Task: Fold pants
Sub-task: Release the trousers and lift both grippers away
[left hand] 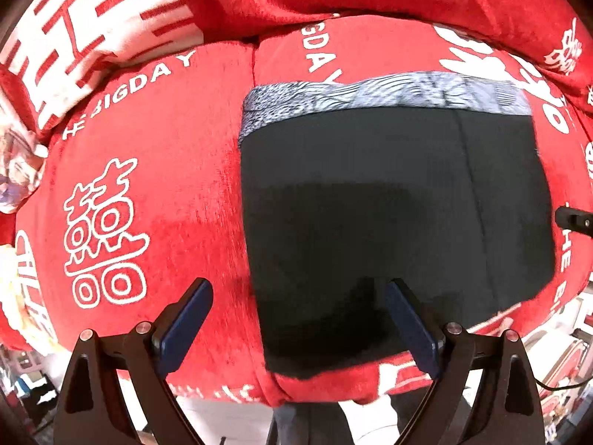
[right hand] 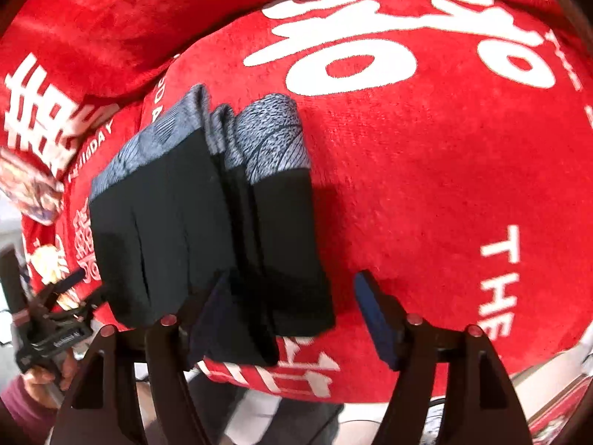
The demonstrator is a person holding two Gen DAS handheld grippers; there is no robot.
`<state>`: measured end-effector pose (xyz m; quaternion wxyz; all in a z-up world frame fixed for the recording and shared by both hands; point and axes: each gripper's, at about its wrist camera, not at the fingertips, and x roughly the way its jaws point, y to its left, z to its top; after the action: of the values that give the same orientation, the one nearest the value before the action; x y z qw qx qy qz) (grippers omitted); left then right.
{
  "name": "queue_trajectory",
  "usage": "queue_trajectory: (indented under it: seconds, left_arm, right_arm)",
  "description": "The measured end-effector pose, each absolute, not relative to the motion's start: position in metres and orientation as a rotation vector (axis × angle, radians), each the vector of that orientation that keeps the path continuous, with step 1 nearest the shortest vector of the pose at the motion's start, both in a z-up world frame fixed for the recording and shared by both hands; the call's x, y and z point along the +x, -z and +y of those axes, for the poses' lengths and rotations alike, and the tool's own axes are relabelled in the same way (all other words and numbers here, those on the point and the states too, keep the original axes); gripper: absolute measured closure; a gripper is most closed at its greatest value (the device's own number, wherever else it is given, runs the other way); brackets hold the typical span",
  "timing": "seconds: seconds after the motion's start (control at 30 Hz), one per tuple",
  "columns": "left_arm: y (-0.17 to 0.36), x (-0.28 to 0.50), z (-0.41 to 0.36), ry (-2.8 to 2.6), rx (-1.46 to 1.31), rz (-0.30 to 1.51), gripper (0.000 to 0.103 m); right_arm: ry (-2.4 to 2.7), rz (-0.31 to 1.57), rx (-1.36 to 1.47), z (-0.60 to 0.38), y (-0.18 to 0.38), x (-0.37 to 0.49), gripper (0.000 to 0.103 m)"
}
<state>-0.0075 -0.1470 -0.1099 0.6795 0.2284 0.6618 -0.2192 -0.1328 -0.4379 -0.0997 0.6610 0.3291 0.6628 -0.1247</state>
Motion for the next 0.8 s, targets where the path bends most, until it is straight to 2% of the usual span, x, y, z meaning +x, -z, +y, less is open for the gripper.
queue_trajectory:
  seconds: [0.23,0.47,0.53,0.77,0.8]
  left_arm:
    - [0.081,-0.030,-0.158,0.436,0.476,1.498,0.008]
    - [0.059,-0.054,-0.169,0.424,0.487,1.495,0.008]
    - [0.054,-0.058,-0.170,0.440,0.488,1.489,0.008]
    - [0.039,-0.058,-0.165,0.471,0.490,1.470,0.008]
    - [0.037,-0.057,-0.163,0.471,0.485,1.469,0.003]
  right_arm:
    - [0.277,1.520,0.688,-0.423,0.071,-0.139,0.022]
    - [0.260,1.478,0.605,-0.405,0.038,-0.145,0.008]
    - [0.248,1.475,0.601,-0.398,0.033,-0.146,0.000]
    - [0.278,1.473,0.617,-0.380,0.020,-0.150,0.000]
    - [0.299,1.474,0.598,-0.377,0.017,-0.151,0.000]
